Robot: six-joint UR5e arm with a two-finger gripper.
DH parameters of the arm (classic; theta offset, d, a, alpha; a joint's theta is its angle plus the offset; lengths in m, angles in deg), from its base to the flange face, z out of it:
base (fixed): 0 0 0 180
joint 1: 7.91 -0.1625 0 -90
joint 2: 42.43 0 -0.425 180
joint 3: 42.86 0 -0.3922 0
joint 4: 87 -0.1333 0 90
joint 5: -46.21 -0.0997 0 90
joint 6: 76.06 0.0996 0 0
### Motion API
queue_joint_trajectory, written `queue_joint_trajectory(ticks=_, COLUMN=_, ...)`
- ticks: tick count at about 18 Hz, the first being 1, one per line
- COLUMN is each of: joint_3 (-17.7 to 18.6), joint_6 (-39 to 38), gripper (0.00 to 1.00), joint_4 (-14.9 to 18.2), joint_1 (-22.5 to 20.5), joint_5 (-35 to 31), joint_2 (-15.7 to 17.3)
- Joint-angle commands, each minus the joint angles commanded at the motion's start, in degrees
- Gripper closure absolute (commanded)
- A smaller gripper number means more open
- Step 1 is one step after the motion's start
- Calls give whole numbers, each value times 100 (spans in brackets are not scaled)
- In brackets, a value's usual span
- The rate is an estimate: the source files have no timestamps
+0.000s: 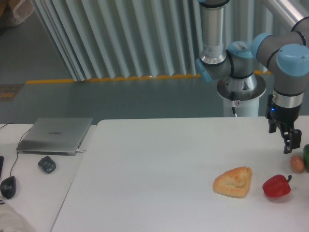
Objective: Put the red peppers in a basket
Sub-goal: 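Lower the open gripper toward the red bell pepper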
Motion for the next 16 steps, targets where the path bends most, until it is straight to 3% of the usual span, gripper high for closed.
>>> queue_joint_trajectory(ticks=4, joint_3=17, joint_6=62, gripper=0, joint_4=-70, joint_1=52, joint_5=18, joint_2=-26)
queue_joint_trajectory(ticks=8, joint_3=202, joint_6=79, gripper=0, joint_4=-570, joint_1=18, joint_5=9, joint_2=-62)
queue_joint_trajectory(ticks=16, joint_3=202, joint_6=1, gripper=0, joint_4=-659, joint_1=-53, joint_5=394, joint_2=-44)
